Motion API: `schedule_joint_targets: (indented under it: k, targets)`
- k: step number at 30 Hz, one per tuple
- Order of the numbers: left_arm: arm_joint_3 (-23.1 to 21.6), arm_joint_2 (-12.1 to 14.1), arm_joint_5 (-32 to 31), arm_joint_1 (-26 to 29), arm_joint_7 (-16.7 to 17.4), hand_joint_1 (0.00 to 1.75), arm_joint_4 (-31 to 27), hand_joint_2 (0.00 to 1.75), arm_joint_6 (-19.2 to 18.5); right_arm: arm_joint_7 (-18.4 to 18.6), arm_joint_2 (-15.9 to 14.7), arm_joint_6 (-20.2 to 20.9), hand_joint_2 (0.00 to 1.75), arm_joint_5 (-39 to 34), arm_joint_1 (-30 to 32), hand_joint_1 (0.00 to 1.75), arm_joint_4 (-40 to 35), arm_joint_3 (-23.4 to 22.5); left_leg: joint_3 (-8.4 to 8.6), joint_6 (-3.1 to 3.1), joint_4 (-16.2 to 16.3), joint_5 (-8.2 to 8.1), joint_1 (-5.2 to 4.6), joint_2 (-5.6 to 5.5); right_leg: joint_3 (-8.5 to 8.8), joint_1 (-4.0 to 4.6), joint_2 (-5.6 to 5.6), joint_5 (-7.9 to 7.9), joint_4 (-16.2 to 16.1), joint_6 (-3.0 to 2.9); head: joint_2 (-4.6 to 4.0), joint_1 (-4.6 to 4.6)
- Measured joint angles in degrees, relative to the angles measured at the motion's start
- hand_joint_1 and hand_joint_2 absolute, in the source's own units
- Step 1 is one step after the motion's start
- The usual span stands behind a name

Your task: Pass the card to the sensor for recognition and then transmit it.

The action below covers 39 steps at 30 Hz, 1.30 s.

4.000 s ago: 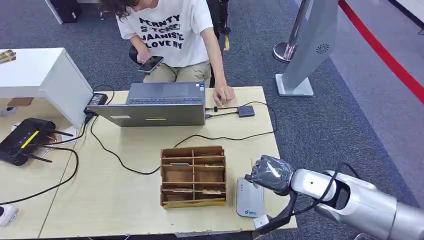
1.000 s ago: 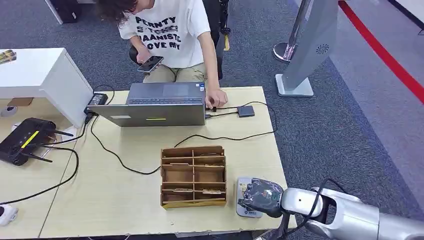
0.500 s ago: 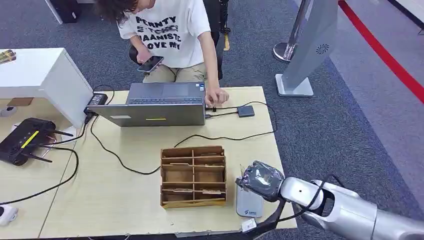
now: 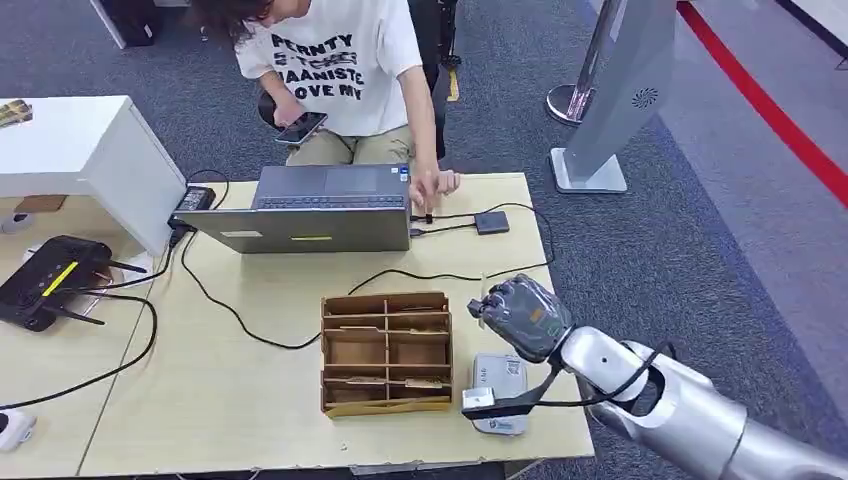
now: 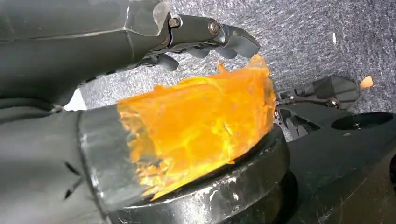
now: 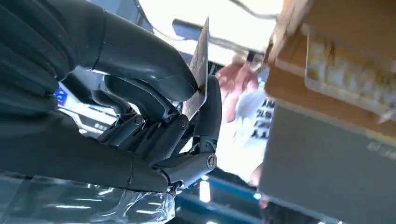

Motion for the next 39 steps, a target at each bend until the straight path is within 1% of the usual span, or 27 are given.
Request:
schedule_joint_targets:
  k: [1, 4, 6, 9, 12, 16, 19, 21, 23, 26, 29, 31, 33, 36, 39]
  targets:
    - [0.0, 0.0, -0.2, 0.0, 0.1, 0.0, 0.0, 0.0, 0.0, 0.3, 0.4, -0.7, 1.75, 0.5, 0.3, 1.75, 0.0, -0.6, 0.0, 0.0, 0.0, 0.0, 0.0, 0.0, 0.0, 0.0, 0.0, 0.0, 0.0, 0.0, 0.0, 0.02]
    - [0.0, 0.0, -0.8, 0.0, 0.2, 0.0, 0.0, 0.0, 0.0, 1.2, 1.7, -4.3, 1.75, 1.8, 2.0, 1.75, 0.0, -3.1, -0.01, 0.0, 0.0, 0.0, 0.0, -0.02, 0.0, 0.0, -0.02, 0.0, 0.0, 0.0, 0.0, 0.0]
    - [0.0, 0.0, -0.8, 0.0, 0.2, 0.0, 0.0, 0.0, 0.0, 1.2, 2.0, -4.9, 1.75, 2.1, 2.5, 1.75, 0.0, -4.2, -0.01, 0.0, 0.0, 0.0, 0.0, -0.01, 0.0, 0.0, -0.01, 0.0, 0.0, 0.0, 0.0, 0.02]
    - [0.0, 0.1, -1.6, 0.0, 0.2, 0.0, 0.0, 0.0, 0.0, 0.9, 3.1, -7.0, 1.75, 2.0, 3.7, 1.75, 0.2, -5.7, -0.01, 0.0, 0.0, 0.0, 0.0, 0.0, 0.0, 0.0, 0.0, 0.0, 0.0, 0.0, 0.0, 0.04]
    - [0.0, 0.1, -2.6, 0.0, 0.3, 0.0, 0.0, 0.0, 0.0, 0.9, 6.0, -9.5, 1.75, 1.5, 4.4, 1.75, 0.2, -8.3, 0.0, 0.0, 0.0, 0.0, 0.0, 0.01, 0.0, 0.0, 0.02, 0.0, 0.0, 0.0, 0.0, 0.0]
    - [0.0, 0.1, -4.4, -0.1, 0.3, 0.0, 0.0, 0.0, -0.1, -0.5, 11.3, -13.9, 1.75, -1.3, 4.8, 1.75, 0.4, -11.6, 0.01, -0.07, 0.0, 0.04, 0.04, 0.01, -0.02, 0.03, 0.02, 0.0, 0.0, -0.01, 0.0, 0.0]
    - [0.0, 0.1, -5.7, -0.2, 0.3, 0.0, 0.0, 0.0, -0.2, -2.3, 15.1, -14.9, 1.75, -5.5, 4.9, 1.75, 0.7, -13.3, 0.01, -0.07, 0.0, 0.05, 0.05, 0.0, -0.01, 0.04, 0.02, 0.0, 0.1, -0.01, 0.0, 0.0]
    - [0.0, 0.1, -6.7, -0.4, 0.3, 0.0, 0.0, 0.0, -0.5, -4.6, 18.0, -14.9, 1.75, -11.6, 4.9, 1.75, 1.1, -14.5, 0.01, -0.07, 0.0, 0.05, 0.06, 0.0, -0.01, 0.04, 0.02, 0.0, 0.1, -0.01, 0.0, 0.02]
    - [0.0, 0.2, -7.4, -0.5, 0.3, 0.0, 0.0, 0.0, -0.5, -6.2, 20.5, -14.7, 1.75, -16.8, 4.9, 1.75, 1.5, -15.6, 0.01, -0.07, 0.0, 0.05, 0.09, 0.01, -0.01, 0.04, 0.02, 0.0, 0.1, -0.01, 0.0, 0.0]
    - [0.0, 0.3, -8.2, -0.6, 0.3, 0.0, 0.0, 0.0, -0.6, -7.8, 23.9, -14.0, 1.75, -22.3, 4.9, 1.75, 2.3, -17.0, 0.01, -0.07, 0.0, 0.05, 0.09, 0.01, -0.01, 0.04, 0.02, 0.0, 0.1, -0.01, 0.0, 0.0]
    - [0.0, 0.5, -9.2, -0.7, 0.3, 0.0, 0.0, 0.0, -0.6, -9.0, 26.1, -12.5, 1.75, -28.3, 4.8, 1.75, 3.0, -17.8, 0.0, -0.07, 0.0, 0.05, 0.09, 0.0, -0.01, 0.04, 0.01, 0.0, 0.1, -0.01, 0.0, 0.02]
    - [0.0, 0.5, -9.9, -0.8, 0.3, 0.0, 0.0, 0.0, -0.7, -9.6, 27.7, -10.9, 1.75, -33.2, 4.6, 1.75, 3.9, -18.6, 0.0, -0.07, 0.0, 0.05, 0.09, 0.01, -0.01, 0.04, 0.03, 0.0, 0.1, -0.01, 0.0, 0.0]
    - [0.0, 0.6, -10.4, -0.9, 0.5, 0.0, 0.0, 0.0, -0.7, -10.1, 29.0, -9.2, 1.75, -36.5, 4.1, 1.75, 4.6, -19.1, 0.0, -0.07, 0.0, 0.05, 0.08, 0.0, -0.01, 0.04, 0.02, 0.0, 0.1, -0.01, 0.0, 0.02]
    - [0.0, 0.7, -11.7, -0.9, 0.5, 0.0, 0.0, 0.0, -0.9, -10.3, 31.0, -6.4, 1.75, -43.6, 3.1, 1.75, 6.3, -19.8, 0.01, -0.08, 0.0, 0.05, 0.08, 0.0, -0.01, 0.04, 0.02, 0.0, 0.1, -0.01, 0.0, 0.02]
    - [0.0, 0.7, -12.6, -1.0, 0.7, 0.0, 0.0, 0.0, -1.0, -10.5, 32.6, -4.7, 1.75, -47.9, 2.0, 1.75, 7.8, -20.2, 0.01, -0.11, 0.0, 0.07, 0.08, 0.0, -0.01, 0.05, 0.02, 0.0, 0.1, -0.02, 0.0, 0.0]
